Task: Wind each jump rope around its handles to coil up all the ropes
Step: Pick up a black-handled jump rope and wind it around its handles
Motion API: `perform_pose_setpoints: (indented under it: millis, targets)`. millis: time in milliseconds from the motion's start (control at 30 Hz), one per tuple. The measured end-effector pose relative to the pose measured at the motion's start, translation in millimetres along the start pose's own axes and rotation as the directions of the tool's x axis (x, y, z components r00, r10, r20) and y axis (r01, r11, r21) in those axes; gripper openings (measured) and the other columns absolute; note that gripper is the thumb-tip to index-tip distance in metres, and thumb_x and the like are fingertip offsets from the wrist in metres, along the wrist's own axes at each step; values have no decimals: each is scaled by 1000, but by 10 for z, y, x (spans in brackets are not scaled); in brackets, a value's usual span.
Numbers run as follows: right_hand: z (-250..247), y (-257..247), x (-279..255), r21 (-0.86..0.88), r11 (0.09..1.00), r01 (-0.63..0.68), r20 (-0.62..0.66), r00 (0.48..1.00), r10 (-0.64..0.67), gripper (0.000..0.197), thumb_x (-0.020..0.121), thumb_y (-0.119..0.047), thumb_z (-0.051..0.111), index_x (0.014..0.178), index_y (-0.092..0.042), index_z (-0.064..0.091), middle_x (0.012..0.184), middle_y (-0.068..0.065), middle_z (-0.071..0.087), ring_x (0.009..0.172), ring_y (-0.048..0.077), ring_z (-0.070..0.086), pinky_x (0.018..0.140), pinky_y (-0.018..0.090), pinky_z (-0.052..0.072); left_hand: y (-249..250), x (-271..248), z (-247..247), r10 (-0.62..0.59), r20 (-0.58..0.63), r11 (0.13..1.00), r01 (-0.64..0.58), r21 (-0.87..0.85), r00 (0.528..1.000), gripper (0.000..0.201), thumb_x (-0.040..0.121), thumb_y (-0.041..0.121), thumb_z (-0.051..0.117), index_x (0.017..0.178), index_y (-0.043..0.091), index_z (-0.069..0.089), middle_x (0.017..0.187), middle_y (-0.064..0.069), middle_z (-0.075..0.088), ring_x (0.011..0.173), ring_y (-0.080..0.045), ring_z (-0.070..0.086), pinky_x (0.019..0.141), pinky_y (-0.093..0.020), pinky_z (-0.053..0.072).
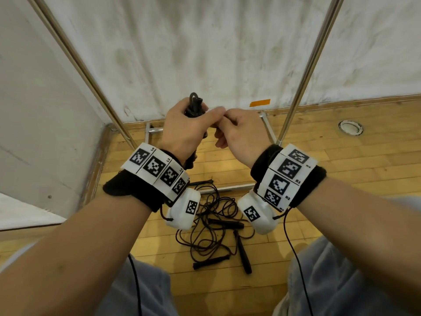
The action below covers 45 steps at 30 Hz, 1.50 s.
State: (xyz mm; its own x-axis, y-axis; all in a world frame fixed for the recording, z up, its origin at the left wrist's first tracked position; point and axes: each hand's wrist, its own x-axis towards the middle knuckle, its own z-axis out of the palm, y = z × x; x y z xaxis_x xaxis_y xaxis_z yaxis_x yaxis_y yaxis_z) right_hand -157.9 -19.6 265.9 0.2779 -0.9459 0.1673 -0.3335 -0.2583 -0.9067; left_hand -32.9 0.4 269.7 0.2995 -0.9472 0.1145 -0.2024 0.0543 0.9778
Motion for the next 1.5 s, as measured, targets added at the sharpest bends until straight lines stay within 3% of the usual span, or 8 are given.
perform_pose_setpoints:
  millis: [333,467,700,833,1000,1133,1333,1500]
  targets:
    - [-160,24,85,-6,1000,-14,-42,999,14,44,95,-22,50,52,-21,49,51,4,52,36,1,48,45,10,40,80,-8,-75,-21,87,1000,21,10,996,12,79,7,61,68,10,60,54,-2,59,51,-18,52,50,-29,44]
    - [-242,55,175,-33,999,-20,-79,997,18,44,94,-26,52,50,-24,52,42,-4,51,36,1,50,48,13,43,101,-21,-93,-7,140,999,1,38,990,7,74,14,61,72,7,61,57,-3,60,51,-18,54,49,-29,47]
    - [-218,121,187,0,999,-36,-42,998,36,36,94,-25,52,59,-20,57,51,-3,53,44,6,57,53,23,52,-26,0,-93,-83,135,995,89,-36,987,42,75,22,71,105,-1,53,88,-19,63,65,-15,65,59,-38,54]
    - [-171,99,177,58,997,-43,4,999,42,26,94,-20,52,72,-12,62,59,-2,58,51,8,62,61,31,56,-69,30,-60,-51,76,998,53,-22,996,20,86,15,67,97,6,53,80,-9,59,64,-14,63,58,-25,51]
    - [-131,83,129,108,994,13,24,1000,-16,19,92,-15,55,75,-20,61,69,-3,61,58,3,63,66,26,57,-49,42,-41,6,24,1000,-6,-1,1000,15,79,19,67,89,11,60,70,-4,60,69,-25,62,58,-36,54]
    - [-108,84,113,119,992,33,-5,999,-33,15,93,-14,54,84,-15,66,75,-3,65,66,4,66,72,31,58,-33,63,-68,9,21,1000,-9,2,1000,19,73,13,70,91,12,62,67,-2,59,57,-13,58,53,-26,52]
    - [-95,-41,195,162,982,94,-148,986,-70,16,89,-9,57,81,-20,65,72,-4,65,69,17,67,67,34,58,72,26,16,52,51,992,-57,111,997,15,78,5,65,90,14,64,65,-1,61,50,-12,59,47,-25,52]
    - [-207,-238,217,262,957,125,-221,973,-66,4,86,-10,63,87,-14,63,64,-1,65,51,9,64,52,19,50,265,-11,47,117,-76,991,-112,71,990,12,82,12,68,72,18,67,62,1,63,64,-20,67,63,-30,56]
